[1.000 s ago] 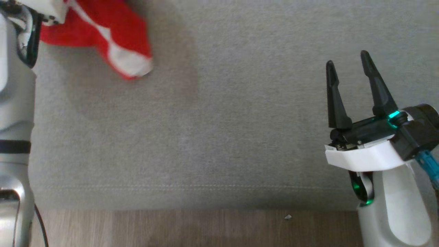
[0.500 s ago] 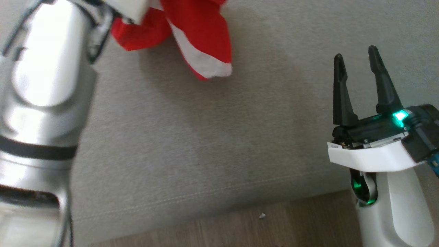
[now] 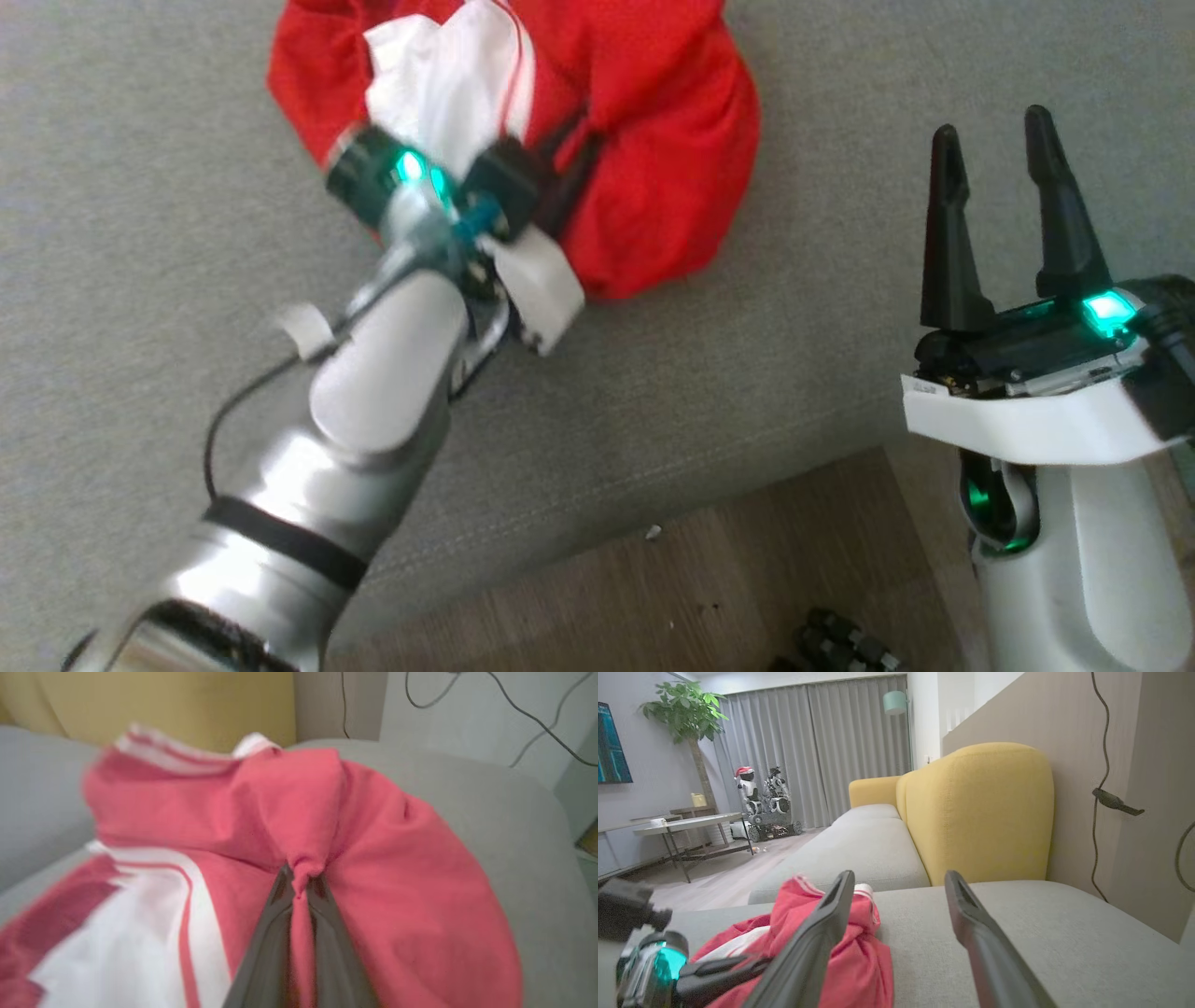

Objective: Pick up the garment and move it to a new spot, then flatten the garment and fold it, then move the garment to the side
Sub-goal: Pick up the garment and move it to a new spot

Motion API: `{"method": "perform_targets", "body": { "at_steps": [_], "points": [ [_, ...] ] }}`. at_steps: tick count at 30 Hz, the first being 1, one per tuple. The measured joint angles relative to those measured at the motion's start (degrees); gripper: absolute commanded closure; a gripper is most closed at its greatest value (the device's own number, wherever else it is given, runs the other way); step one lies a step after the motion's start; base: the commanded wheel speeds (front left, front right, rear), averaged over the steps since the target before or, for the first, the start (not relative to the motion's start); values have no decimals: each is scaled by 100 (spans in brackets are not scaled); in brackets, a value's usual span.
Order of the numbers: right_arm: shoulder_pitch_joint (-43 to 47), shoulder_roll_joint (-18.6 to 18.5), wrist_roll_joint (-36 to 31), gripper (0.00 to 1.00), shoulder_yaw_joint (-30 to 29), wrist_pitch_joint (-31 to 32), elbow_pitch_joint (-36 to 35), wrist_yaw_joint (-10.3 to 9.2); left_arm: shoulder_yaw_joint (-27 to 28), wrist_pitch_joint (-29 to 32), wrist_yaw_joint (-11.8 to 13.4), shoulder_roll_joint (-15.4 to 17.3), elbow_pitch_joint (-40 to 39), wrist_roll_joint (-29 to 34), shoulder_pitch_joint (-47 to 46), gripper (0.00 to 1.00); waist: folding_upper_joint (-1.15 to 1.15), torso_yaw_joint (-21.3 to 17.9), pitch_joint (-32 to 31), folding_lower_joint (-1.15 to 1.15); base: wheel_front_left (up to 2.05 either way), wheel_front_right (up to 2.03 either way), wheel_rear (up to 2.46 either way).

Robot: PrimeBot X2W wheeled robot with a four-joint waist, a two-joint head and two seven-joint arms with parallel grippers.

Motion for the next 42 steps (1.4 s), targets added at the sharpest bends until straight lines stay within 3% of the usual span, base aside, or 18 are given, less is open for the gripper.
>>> {"method": "perform_targets", "body": {
  "at_steps": [3,4,5,10,17,22,31,38,42],
  "points": [
    [-13,3,-1,0,-62,0,1,0,-322,-129,15,0,97,-270,195,100,0,-73,100,0,0,0,0],
    [-14,4,-2,0,-86,0,1,0,-441,-154,40,0,54,-428,226,95,0,-69,100,0,0,0,0],
    [-14,5,-9,0,-111,0,4,0,-555,-158,104,-1,-2,-545,240,0,0,-51,88,0,0,0,0],
    [-9,5,-74,0,-66,-1,102,0,-853,-203,514,-4,-390,-884,324,0,0,153,-99,0,0,0,0],
    [79,7,-138,0,81,-1,435,0,-442,-245,880,-21,-1696,-972,944,0,0,561,-463,0,0,0,0],
    [288,5,-230,0,76,0,634,0,244,-245,1249,78,-2504,-772,2035,0,0,976,-835,0,0,0,0],
    [1103,9,-508,0,-166,0,794,0,1439,-245,1663,70,-3749,-324,4086,0,0,1714,-1676,-1,0,0,0],
    [1394,21,-506,0,-179,0,783,0,1816,-245,1683,63,-3940,-78,4617,0,0,2015,-2002,-1,0,0,0],
    [1420,30,-508,0,-69,0,738,0,1859,-244,1371,113,-3573,77,4499,0,0,1951,-1980,-1,0,0,0]
  ]
}}
